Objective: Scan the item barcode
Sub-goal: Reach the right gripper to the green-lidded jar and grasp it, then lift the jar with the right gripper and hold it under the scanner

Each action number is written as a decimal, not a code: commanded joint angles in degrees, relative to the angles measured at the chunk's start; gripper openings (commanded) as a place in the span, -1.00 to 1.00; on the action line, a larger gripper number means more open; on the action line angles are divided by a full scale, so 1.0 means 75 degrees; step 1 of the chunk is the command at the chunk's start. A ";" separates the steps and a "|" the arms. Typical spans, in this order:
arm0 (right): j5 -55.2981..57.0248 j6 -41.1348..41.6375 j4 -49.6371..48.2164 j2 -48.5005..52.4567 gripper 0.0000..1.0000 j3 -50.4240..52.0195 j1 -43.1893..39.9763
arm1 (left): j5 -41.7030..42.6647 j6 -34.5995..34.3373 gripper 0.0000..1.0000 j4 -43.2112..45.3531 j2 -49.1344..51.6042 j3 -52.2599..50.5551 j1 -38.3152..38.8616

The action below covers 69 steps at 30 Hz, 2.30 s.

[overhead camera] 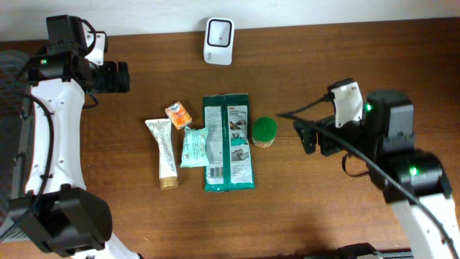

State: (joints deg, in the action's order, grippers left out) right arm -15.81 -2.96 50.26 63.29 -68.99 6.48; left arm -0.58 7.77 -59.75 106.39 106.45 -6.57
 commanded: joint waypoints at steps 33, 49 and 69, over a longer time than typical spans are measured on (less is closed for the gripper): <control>0.2060 0.4666 0.0017 0.6385 0.75 -0.2323 0.2142 | 0.0087 0.0122 0.98 0.0006 -0.0067 0.0076 -0.0050; 0.1600 0.0291 0.1393 0.6426 -0.01 -0.2978 0.1842 | 0.0087 0.0122 0.98 0.0006 -0.0067 0.0076 -0.0050; 0.0787 -0.2678 0.1040 0.6484 0.97 -0.2535 0.1775 | 0.0085 0.0122 0.98 0.0006 -0.0067 0.0076 -0.0050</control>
State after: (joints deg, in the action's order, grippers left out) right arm -8.05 -35.38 58.15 111.83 -88.16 19.86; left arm -0.58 7.79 -59.79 106.39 106.45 -6.57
